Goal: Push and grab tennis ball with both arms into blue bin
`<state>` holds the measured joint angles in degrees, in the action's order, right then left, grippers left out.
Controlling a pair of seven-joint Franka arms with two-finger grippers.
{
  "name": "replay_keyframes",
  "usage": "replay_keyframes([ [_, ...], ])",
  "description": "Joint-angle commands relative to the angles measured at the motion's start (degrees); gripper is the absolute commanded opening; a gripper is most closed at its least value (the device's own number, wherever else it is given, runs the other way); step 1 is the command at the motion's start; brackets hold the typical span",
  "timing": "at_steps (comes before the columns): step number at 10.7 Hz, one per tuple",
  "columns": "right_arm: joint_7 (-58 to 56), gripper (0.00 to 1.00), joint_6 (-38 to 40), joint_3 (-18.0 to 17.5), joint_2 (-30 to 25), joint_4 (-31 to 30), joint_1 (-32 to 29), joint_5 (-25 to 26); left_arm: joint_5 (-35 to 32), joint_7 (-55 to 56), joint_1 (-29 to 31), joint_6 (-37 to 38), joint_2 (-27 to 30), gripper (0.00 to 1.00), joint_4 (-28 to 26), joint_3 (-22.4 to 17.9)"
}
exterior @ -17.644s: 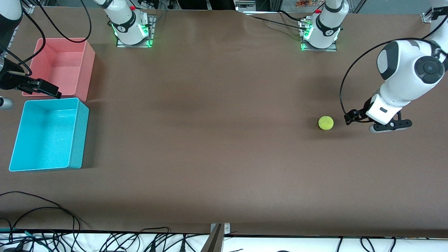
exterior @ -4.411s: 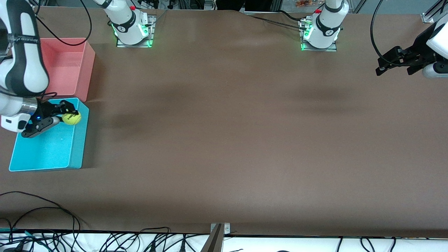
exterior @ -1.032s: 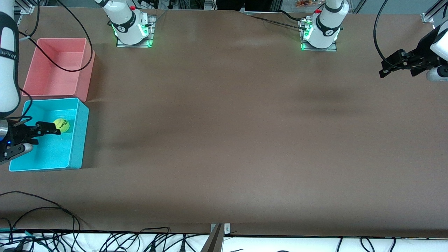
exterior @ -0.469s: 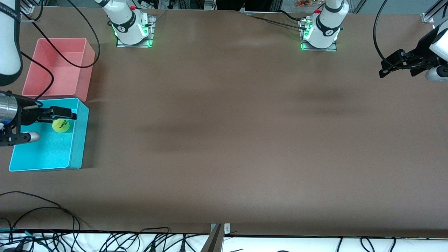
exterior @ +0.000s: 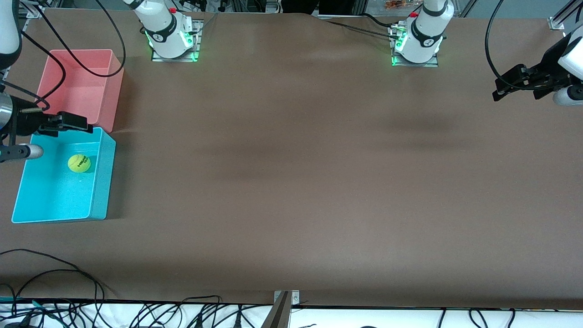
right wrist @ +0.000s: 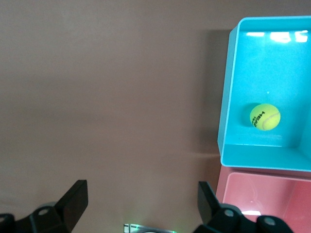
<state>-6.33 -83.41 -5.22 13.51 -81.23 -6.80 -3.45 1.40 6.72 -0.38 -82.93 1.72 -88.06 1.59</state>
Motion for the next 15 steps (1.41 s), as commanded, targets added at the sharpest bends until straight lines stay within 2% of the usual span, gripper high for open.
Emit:
replay_keyframes([
  [1,0.97,1.0,-1.75,-0.05,-5.24,-7.01,-0.23,0.99,-0.79,-0.39,-0.06,1.2,-0.76,1.0,1.93,-0.01],
  [3,1.14,1.0,-1.14,-0.14,-7.09,-7.45,-0.23,0.99,-0.79,-0.39,-0.06,1.2,-0.76,1.0,1.93,-0.01],
  [7,1.14,1.0,-8.24,0.21,-14.47,-17.19,-0.23,0.64,-0.79,-0.39,0.02,1.11,-0.76,1.0,1.93,-0.1],
  [10,1.06,1.0,-10.01,2.14,-14.65,-18.44,-0.23,0.98,-0.79,-0.3,0.02,1.2,-0.76,1.0,1.93,-0.1],
  [12,2.53,1.0,-12.82,2.15,-14.3,-18.79,-0.23,3.7,-0.79,-0.31,0.02,1.2,-0.76,1.0,1.93,-0.1],
  [13,6.64,1.0,-12.56,2.06,-14.3,-19.31,-0.23,3.63,-0.79,-0.39,0.11,1.2,-0.76,1.0,1.84,-0.1],
  [15,7.38,1.0,-12.3,1.97,-14.39,-19.32,-0.23,3.63,-0.79,-0.39,0.11,1.2,-0.76,1.0,1.84,-0.19],
])
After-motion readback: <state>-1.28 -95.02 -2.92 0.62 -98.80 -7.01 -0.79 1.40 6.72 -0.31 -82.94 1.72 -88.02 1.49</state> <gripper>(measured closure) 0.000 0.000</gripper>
